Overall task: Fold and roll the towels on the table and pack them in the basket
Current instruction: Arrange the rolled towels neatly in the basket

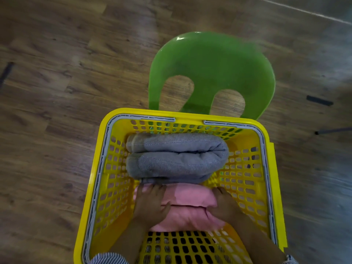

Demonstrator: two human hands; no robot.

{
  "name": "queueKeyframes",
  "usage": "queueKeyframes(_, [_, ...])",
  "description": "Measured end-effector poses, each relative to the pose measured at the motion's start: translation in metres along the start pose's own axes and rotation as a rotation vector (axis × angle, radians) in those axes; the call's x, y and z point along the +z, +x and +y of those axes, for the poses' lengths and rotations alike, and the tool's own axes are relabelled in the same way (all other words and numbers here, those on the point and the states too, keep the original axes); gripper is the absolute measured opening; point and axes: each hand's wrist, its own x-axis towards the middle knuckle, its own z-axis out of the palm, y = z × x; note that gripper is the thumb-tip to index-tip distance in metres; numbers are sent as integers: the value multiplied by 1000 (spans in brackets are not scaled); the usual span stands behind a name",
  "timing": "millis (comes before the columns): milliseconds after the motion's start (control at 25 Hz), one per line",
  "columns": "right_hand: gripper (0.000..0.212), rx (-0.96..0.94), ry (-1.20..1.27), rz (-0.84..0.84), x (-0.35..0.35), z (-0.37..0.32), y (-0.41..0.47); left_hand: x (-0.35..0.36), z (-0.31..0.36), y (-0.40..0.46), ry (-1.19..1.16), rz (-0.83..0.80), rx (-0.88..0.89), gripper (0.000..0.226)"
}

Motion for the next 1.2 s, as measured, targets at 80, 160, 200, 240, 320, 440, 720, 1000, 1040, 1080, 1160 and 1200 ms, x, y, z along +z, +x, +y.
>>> queueKeyframes(80, [68, -4, 274, 84, -22, -18, -2, -26, -2, 11, -10, 195, -27, 49])
queueKeyframes(160, [48, -38, 708, 281, -45, -35, 3, -53, -12, 36, -11, 295, -131, 62])
queueKeyframes(200, [46, -31, 872, 366, -56, -44, 5, -66, -19, 50, -6, 274, -162, 74])
queueKeyframes(240, [47, -19, 1009, 418, -65, -50, 8, -75, -26, 64, 4, 208, -169, 86])
queueKeyframes(320, [54, 6, 1144, 480, -76, -57, 19, -85, -38, 86, 27, 44, -136, 103])
queueKeyframes(440, [46, 99, 1220, 466, -81, -55, 35, -83, -46, 104, 30, -56, -32, 104])
queueKeyframes(720, [45, 122, 1165, 651, -73, -49, 24, -90, -25, 119, 113, -39, 13, 100])
queueKeyframes(1000, [48, 105, 1141, 664, -62, -46, 15, -88, -28, 100, 182, -54, 33, 87])
queueKeyframes(1040, [51, 97, 1123, 632, -62, -46, 14, -87, -28, 98, 182, -52, 34, 86])
queueKeyframes(1080, [53, 95, 1119, 594, -62, -45, 15, -86, -28, 96, 180, -57, 42, 85])
queueKeyframes(1160, [54, 99, 1155, 538, -62, -43, 16, -83, -27, 93, 204, -72, 64, 79])
queueKeyframes(1200, [53, 104, 1150, 530, -61, -40, 16, -84, -26, 91, 219, -74, 61, 73])
